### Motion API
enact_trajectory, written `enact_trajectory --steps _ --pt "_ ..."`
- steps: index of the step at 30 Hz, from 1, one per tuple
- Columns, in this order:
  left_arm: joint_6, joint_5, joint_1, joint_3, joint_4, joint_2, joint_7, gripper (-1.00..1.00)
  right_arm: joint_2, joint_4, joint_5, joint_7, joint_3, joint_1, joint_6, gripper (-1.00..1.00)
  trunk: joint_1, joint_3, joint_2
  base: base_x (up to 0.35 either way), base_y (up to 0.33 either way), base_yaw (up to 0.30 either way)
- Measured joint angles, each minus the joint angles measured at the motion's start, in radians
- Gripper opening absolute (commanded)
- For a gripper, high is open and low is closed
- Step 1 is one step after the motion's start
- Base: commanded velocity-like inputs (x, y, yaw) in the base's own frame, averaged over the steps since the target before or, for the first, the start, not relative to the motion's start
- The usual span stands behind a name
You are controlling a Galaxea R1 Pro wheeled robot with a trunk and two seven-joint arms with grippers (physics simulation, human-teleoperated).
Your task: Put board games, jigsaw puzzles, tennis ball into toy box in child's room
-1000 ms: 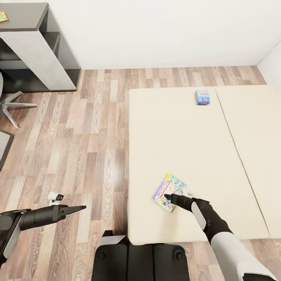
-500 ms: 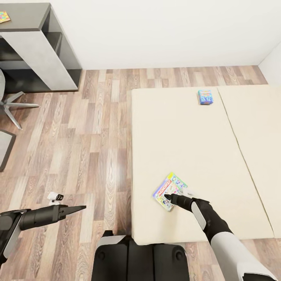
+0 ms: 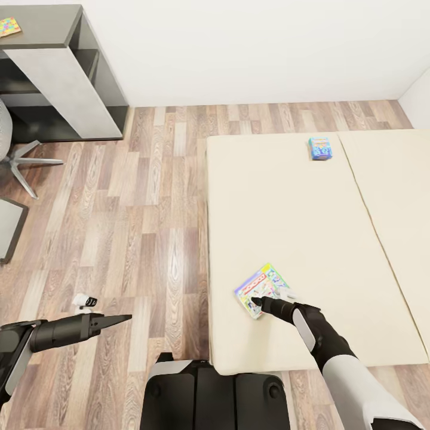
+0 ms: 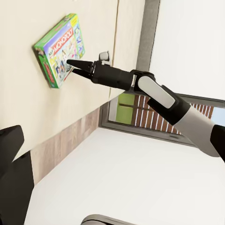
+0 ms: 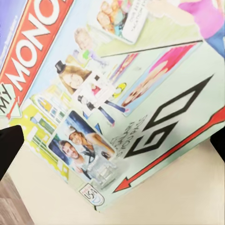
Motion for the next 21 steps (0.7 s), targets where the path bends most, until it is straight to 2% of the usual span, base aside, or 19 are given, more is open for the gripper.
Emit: enact_trajectory --steps 21 --pt "0.000 0.000 0.000 0.000 0.000 0.000 0.000 1.00 0.000 0.000 0.000 0.000 0.000 0.000 0.001 1.00 0.000 0.000 0.000 0.000 0.017 0.000"
